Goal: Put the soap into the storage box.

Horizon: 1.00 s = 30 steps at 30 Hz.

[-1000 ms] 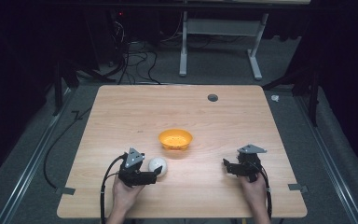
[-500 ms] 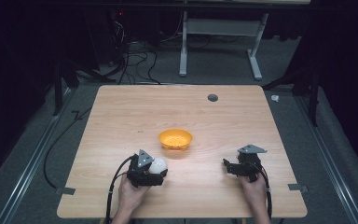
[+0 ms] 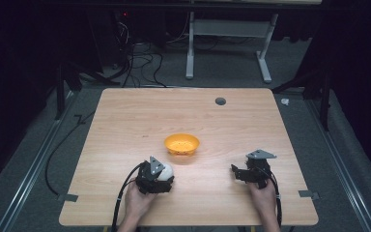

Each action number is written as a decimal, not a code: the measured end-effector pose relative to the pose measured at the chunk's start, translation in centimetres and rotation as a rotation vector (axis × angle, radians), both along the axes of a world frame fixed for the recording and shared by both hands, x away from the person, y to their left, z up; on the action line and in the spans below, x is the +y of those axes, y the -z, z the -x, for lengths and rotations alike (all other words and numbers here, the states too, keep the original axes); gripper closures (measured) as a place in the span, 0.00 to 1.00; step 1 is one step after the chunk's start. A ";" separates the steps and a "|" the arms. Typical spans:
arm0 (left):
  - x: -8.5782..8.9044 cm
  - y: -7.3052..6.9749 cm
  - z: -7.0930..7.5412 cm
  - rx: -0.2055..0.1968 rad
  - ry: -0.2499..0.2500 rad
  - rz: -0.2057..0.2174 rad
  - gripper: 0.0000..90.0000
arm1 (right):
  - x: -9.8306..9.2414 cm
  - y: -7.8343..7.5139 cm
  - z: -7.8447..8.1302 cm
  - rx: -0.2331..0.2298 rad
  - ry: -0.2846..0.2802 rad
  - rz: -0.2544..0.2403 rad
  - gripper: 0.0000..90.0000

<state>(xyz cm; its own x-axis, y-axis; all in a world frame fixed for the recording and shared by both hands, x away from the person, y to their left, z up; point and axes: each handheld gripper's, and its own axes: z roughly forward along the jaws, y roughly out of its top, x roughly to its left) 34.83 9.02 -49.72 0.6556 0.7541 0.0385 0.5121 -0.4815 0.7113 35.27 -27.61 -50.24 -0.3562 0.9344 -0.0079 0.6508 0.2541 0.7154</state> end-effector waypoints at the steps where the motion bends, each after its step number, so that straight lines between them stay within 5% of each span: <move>1: 0.0 0.0 0.0 0.003 0.003 0.002 0.27 | 0.0 0.0 0.0 0.000 -0.001 0.001 0.26; 17: 0.1 -0.2 0.0 0.006 0.000 0.001 0.27 | 0.0 0.0 0.0 0.000 -0.001 0.000 0.25; 30: 0.4 -1.9 0.3 -0.025 0.017 0.045 0.27 | 0.0 0.0 0.0 0.000 -0.002 0.001 0.25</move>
